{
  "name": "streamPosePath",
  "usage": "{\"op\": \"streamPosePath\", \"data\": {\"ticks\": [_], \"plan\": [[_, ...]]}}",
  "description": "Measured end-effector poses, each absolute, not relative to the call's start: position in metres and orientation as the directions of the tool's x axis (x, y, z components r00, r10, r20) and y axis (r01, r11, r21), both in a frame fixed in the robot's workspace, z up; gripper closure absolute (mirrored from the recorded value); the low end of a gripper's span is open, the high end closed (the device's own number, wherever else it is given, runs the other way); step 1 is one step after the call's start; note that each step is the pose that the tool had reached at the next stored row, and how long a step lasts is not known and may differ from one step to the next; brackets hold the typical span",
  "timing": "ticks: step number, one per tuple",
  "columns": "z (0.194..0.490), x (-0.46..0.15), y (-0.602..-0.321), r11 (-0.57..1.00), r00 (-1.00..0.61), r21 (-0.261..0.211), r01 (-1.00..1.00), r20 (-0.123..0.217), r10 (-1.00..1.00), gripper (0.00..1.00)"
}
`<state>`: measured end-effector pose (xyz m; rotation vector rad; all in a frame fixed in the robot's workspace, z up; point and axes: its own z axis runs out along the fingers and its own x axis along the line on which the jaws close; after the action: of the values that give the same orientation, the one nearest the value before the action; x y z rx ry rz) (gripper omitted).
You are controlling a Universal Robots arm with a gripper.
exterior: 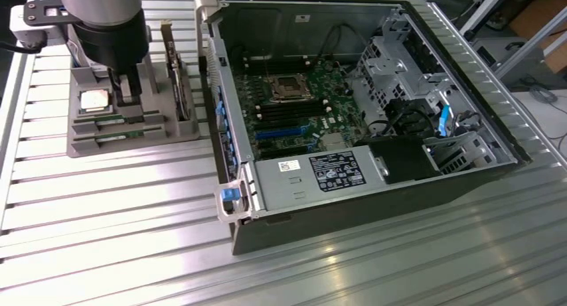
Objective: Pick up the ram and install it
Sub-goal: 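Pick up the ram and move it above insertion slot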
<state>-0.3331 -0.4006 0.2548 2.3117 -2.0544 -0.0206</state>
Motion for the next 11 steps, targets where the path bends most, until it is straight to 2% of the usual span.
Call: {"op": "streamPosePath", "data": {"ticks": [11], "plan": [[0.2477,-0.3333,-0.4006,-0.124,0.125,0.045,-0.991,0.024,-0.992,0.58]]}}
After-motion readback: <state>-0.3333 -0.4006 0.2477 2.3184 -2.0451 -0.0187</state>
